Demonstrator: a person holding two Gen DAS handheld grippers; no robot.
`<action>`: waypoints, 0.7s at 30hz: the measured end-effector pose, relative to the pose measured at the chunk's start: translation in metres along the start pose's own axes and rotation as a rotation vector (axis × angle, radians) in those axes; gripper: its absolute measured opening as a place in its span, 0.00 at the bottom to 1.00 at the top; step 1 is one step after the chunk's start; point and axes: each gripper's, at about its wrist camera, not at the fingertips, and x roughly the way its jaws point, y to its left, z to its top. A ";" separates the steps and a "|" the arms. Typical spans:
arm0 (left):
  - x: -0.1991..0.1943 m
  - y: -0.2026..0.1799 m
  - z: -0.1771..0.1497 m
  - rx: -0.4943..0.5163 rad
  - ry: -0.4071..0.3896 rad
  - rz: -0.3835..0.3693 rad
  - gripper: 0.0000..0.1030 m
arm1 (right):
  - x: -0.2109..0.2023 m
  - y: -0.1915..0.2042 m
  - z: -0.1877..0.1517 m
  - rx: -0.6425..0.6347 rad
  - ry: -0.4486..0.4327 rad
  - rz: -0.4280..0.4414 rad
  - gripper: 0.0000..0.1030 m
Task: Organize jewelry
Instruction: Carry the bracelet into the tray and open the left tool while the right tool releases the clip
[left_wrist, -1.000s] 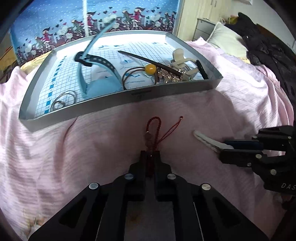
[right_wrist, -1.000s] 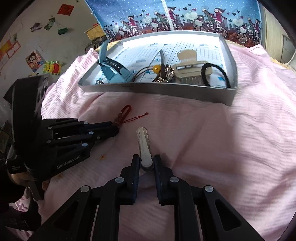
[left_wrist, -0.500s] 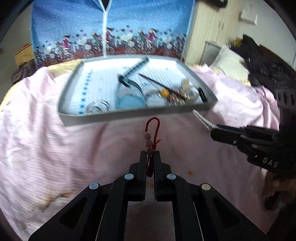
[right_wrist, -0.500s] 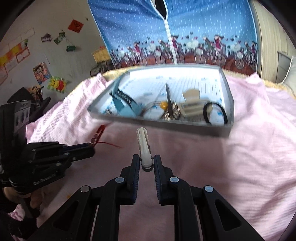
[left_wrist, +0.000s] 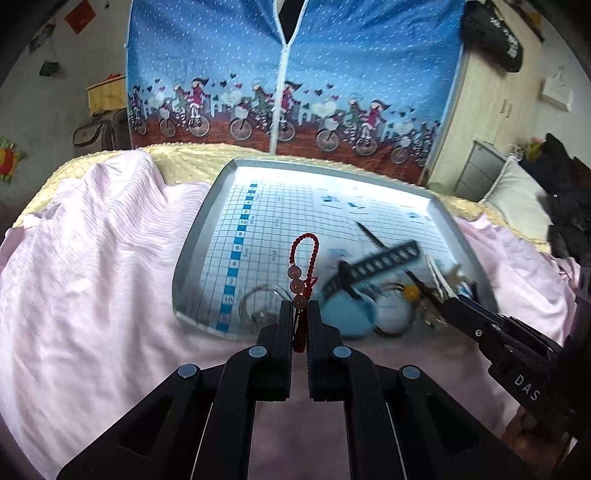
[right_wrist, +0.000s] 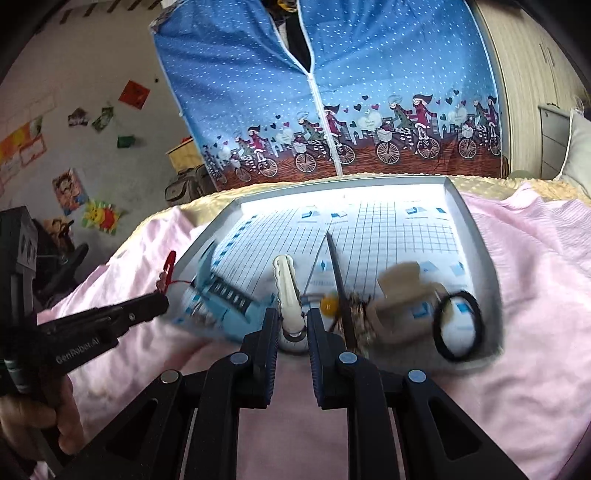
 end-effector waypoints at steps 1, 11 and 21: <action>0.006 0.001 0.002 0.000 0.011 0.007 0.04 | 0.004 -0.001 0.001 0.004 0.006 0.004 0.14; 0.029 0.013 -0.003 -0.025 0.067 0.015 0.04 | 0.025 -0.006 -0.006 0.008 0.073 -0.011 0.15; 0.010 0.015 -0.001 -0.064 0.074 0.036 0.33 | 0.000 -0.004 -0.002 -0.001 0.022 -0.039 0.40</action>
